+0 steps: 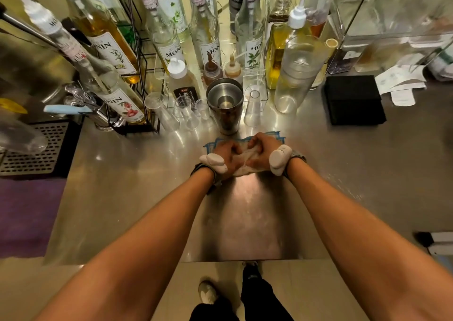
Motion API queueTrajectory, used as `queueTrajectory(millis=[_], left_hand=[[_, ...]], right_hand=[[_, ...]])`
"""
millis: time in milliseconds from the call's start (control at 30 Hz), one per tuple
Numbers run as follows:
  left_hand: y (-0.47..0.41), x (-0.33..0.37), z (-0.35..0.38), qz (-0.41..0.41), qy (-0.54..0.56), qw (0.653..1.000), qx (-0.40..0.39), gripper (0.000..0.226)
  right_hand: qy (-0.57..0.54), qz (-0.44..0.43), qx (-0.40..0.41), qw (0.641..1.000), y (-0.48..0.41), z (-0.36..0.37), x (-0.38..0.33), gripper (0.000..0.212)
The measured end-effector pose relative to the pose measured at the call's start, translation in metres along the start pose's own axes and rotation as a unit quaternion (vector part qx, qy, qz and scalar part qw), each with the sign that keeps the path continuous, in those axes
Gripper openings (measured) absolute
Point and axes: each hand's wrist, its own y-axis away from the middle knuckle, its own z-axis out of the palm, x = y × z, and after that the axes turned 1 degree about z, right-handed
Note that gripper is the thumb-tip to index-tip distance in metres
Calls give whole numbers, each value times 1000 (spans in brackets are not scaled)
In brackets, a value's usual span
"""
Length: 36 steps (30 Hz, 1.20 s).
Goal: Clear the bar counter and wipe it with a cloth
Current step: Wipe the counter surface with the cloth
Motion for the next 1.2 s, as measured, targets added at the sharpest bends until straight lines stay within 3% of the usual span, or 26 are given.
queueTrajectory(millis=[267, 400, 700, 1200], left_hand=[[50, -18, 4, 14, 18, 1000, -22, 23], [84, -30, 9, 15, 20, 999, -22, 25], [174, -76, 13, 15, 32, 999, -38, 30], [210, -119, 18, 1, 16, 999, -52, 28]], right_hand=[[-8, 22, 22, 999, 41, 44, -8, 43], [-25, 17, 45, 999, 65, 73, -9, 13], [-23, -7, 53, 998, 130, 156, -27, 49], [-11, -2, 36, 999, 144, 198, -42, 45]])
